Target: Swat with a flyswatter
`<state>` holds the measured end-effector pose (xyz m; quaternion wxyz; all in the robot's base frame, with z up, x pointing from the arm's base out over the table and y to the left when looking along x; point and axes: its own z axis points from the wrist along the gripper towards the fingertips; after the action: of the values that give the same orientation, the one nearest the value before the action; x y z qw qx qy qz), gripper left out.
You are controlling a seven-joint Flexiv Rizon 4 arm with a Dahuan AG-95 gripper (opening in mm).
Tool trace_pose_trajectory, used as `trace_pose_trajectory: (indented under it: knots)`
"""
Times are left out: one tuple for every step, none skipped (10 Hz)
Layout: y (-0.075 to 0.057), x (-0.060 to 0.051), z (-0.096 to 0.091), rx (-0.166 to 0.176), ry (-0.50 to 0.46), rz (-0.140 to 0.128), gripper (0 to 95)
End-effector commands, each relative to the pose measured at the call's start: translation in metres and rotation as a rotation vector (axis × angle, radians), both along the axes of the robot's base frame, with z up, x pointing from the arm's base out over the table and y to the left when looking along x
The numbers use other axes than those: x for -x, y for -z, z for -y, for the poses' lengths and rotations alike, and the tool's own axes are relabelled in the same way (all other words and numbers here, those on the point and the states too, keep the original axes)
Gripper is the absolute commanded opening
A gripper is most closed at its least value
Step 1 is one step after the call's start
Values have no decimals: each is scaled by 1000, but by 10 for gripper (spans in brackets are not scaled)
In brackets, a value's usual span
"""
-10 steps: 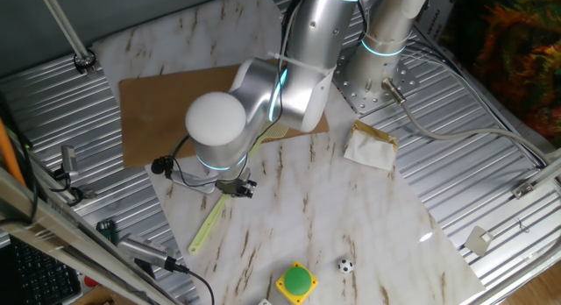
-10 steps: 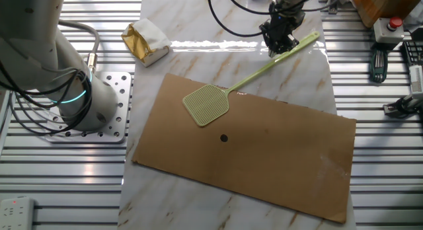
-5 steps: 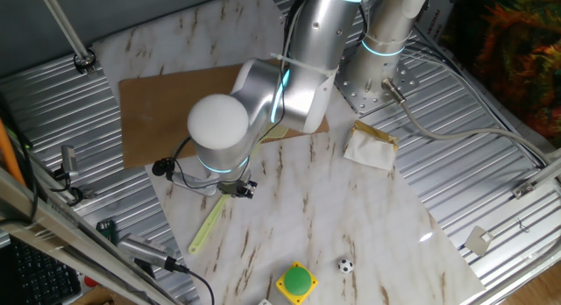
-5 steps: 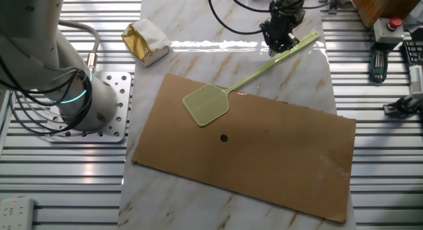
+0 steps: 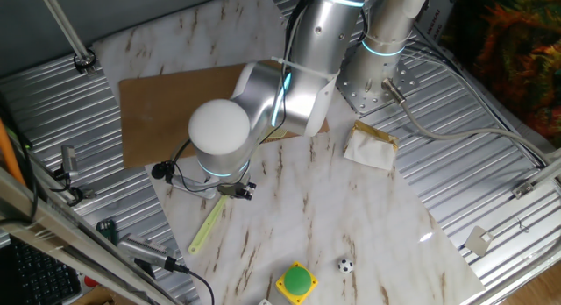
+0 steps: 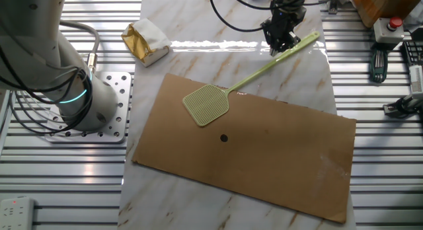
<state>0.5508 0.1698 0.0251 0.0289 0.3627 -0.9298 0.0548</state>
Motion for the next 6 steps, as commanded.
trace_pose_trajectory:
  knots:
    - [-1,-1,1,2,-3,-2,0]
    - [-2,-5,3,3,-8,-2,0]
    - [-3,-6,3,2,-8,-3,0]
    - [-3,-7,4,4,-9,-3,0]
    - [-3,-7,5,5,-9,-4,0]
    - [-3,-9,7,4,-10,-4,0]
